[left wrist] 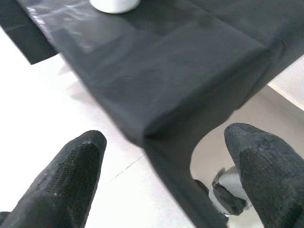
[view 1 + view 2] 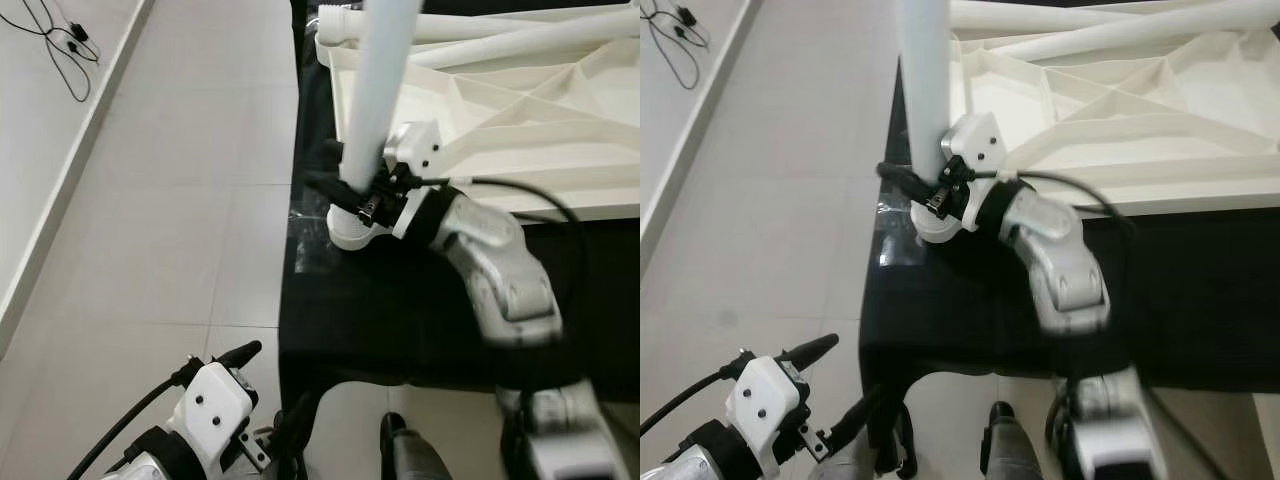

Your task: Building children table

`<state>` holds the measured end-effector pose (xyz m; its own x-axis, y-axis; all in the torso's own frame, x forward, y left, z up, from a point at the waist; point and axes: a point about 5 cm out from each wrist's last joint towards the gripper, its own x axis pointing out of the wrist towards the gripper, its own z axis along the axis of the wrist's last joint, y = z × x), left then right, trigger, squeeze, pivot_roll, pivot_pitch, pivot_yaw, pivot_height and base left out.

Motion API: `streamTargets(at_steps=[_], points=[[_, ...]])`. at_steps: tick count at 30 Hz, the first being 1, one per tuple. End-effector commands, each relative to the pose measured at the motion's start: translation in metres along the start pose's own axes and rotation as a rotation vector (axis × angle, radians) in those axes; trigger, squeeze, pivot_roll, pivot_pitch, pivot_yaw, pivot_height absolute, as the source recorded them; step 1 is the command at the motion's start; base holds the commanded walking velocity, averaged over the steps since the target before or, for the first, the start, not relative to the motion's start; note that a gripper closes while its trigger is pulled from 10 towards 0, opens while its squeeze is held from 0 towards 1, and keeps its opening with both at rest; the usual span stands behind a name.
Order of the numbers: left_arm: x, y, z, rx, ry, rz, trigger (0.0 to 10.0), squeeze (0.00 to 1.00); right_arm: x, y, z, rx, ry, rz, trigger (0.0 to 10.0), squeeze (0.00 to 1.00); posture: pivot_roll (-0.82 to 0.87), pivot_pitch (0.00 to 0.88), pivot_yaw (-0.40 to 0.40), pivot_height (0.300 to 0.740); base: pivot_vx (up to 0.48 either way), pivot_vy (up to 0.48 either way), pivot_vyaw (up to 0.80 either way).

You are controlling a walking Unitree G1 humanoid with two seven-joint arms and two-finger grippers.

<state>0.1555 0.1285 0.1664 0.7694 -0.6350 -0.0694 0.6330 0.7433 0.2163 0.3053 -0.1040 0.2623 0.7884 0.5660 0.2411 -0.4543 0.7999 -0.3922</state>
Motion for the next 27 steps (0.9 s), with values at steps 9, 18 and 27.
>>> streamTargets(at_steps=[9, 18, 27], points=[[0.001, 0.001, -0.009, -0.003, 0.034, -0.001, 10.0, 0.00, -0.027, 0.053, -0.054, 0.091, 0.409, -0.252, 10.0, 0.00, 0.03, 0.432, 0.084, 0.740, 0.000, 0.000, 0.00], [0.003, 0.003, -0.011, 0.006, 0.033, 0.012, 10.0, 0.00, -0.023, 0.042, -0.059, 0.211, 0.419, -0.343, 10.0, 0.00, 0.03, 0.417, 0.077, 0.740, 0.000, 0.000, 0.00], [0.005, 0.006, -0.014, 0.013, 0.033, 0.012, 10.0, 0.00, -0.028, 0.052, -0.056, 0.419, 0.366, -0.357, 10.0, 0.00, 0.03, 0.398, 0.089, 0.740, 0.000, 0.000, 0.00]])
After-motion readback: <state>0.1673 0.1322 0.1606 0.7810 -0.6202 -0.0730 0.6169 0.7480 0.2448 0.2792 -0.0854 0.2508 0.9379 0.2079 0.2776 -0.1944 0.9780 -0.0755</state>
